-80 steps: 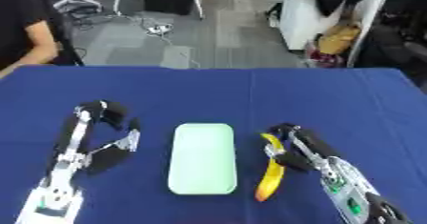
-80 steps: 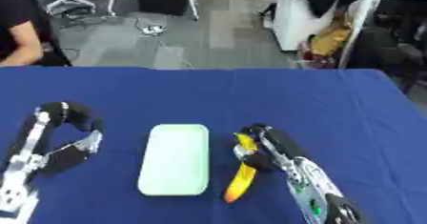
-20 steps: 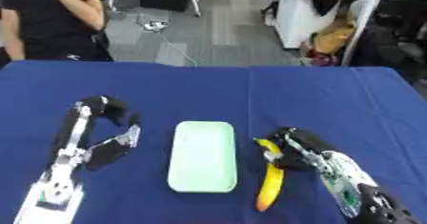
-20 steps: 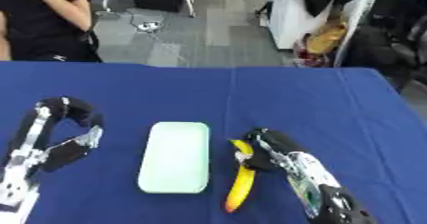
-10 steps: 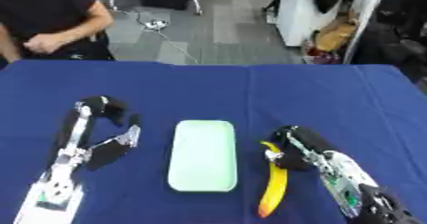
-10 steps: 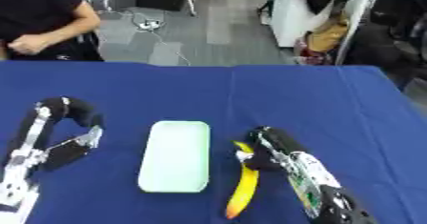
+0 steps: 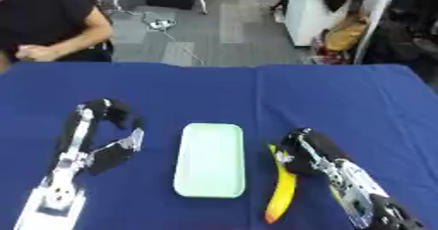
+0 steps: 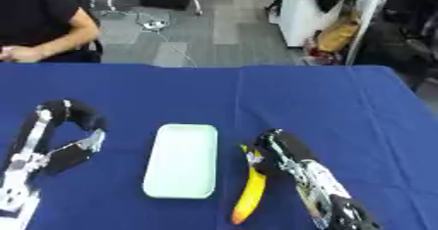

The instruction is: Pick up objects on the table and place them in the box.

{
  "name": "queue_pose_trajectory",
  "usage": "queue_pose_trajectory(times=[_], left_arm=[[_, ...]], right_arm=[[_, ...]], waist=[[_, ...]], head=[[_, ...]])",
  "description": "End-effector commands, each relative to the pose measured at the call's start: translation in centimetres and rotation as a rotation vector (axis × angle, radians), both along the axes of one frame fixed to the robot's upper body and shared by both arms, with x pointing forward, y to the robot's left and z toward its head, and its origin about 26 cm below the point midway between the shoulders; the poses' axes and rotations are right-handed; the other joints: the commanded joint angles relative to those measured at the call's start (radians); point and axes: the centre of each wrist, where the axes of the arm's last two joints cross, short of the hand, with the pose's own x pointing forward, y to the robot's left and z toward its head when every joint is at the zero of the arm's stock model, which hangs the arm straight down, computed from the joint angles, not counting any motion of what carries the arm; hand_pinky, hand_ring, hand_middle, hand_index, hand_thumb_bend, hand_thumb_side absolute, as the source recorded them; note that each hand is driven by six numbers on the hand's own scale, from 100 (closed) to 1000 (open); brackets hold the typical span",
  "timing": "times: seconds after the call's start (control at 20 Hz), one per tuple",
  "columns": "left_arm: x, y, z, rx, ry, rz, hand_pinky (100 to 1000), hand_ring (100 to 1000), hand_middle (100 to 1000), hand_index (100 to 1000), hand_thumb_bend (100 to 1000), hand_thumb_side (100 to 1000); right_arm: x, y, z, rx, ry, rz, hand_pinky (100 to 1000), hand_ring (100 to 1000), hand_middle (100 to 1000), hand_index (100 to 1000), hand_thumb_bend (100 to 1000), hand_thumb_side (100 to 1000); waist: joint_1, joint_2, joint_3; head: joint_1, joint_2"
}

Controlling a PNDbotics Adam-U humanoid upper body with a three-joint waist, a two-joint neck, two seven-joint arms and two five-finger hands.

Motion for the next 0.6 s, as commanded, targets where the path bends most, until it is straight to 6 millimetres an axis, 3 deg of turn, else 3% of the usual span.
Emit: queue_pose_trajectory(times=[0.05, 0.3, 0.55, 0.6], left_arm=[[0.0, 0.2, 1.2, 0.010, -0.036, -0.006, 649, 453, 448, 591, 100, 185], [0.0, 0.2, 1.2, 0.010, -0.035, -0.006, 649, 454, 448, 590, 100, 189], [0.0, 0.3, 1.1, 0.011, -0.035, -0.001, 649, 454, 448, 590, 100, 198], [0.0, 0.3, 1.1, 0.011, -0.034, 0.000, 649, 454, 448, 590, 100, 198]], right_arm=[[0.1, -0.8, -0.1, -0.008, 0.000, -0.017, 145, 457, 596, 716, 140, 719], [0.1, -0.7, 0.3, 0.021, -0.025, 0.010, 191, 505, 631, 751, 129, 760], [0.0, -1.8, 2.0, 0.098, -0.033, 0.200, 459, 734, 774, 837, 100, 767], [-0.1, -2.2, 2.6, 0.111, -0.044, 0.264, 459, 734, 774, 837, 100, 767]], waist=[[0.006, -0.009, 0.001], [0.007, -0.009, 0.000], [0.003, -0.011, -0.001], [0.001, -0.011, -0.002]], head=[[-0.004, -0.001], [-0.004, -0.003], [-0.001, -0.009], [0.002, -0.012]])
